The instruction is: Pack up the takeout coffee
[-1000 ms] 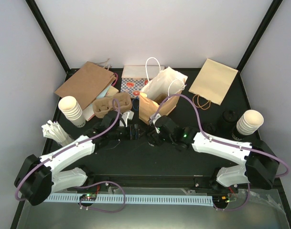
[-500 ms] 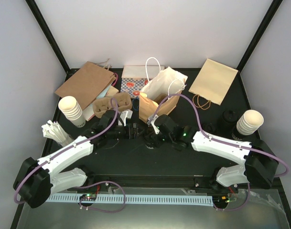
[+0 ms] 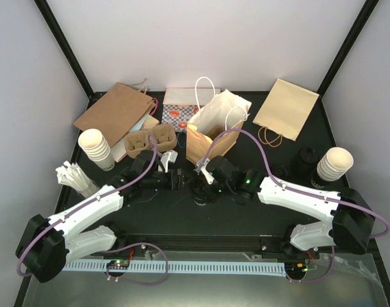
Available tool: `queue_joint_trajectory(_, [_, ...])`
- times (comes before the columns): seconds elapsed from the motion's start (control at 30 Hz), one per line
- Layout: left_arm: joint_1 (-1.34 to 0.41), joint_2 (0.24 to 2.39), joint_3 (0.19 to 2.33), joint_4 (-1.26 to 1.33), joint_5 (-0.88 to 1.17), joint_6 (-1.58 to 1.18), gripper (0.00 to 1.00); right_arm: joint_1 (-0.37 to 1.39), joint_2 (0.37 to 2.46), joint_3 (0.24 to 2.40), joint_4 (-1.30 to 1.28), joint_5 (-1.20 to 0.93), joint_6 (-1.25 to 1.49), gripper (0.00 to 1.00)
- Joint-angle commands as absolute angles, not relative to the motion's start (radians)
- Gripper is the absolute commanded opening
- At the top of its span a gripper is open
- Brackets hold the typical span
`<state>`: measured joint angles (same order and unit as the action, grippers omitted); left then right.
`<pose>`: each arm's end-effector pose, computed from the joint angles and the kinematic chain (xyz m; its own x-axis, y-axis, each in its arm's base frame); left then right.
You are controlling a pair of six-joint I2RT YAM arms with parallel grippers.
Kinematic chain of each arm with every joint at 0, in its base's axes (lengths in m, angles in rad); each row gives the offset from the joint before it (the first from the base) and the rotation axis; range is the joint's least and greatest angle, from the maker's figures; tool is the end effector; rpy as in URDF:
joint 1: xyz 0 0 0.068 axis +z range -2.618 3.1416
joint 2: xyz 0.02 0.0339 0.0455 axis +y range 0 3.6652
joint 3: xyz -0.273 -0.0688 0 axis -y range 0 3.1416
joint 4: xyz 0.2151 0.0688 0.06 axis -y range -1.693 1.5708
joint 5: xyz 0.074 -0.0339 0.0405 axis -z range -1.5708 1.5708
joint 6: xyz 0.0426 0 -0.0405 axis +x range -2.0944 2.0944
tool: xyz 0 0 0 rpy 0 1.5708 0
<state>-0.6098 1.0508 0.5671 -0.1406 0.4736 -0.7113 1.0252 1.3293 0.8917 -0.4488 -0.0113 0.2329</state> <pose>0.1475 -0.1267 0.2381 -0.8937 -0.0843 -0.4406 0.3031 0.6106 -0.7316 0.1286 0.2128 0.2514 -0.5893 -0.5261 -0.6131 -0.7425 0.6518 0.1544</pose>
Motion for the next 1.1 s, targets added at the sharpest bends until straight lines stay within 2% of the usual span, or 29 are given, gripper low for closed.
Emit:
queue_joint_trajectory(0.0, [-0.606,1.018,0.536,-0.134,0.497,-0.716,0.77,1.042,1.372,0.850,-0.635,-0.069,0.254,0.54])
queue_joint_trajectory(0.73, [-0.608,0.985,0.482,-0.150,0.532,-0.696,0.77,1.072,1.475,0.844,-0.671,-0.010,0.297,0.53])
queue_joint_trajectory(1.07, [-0.607,0.973,0.479,-0.166,0.471,-0.703,0.57,1.072,1.463,0.844,-0.665,-0.013,0.297,0.52])
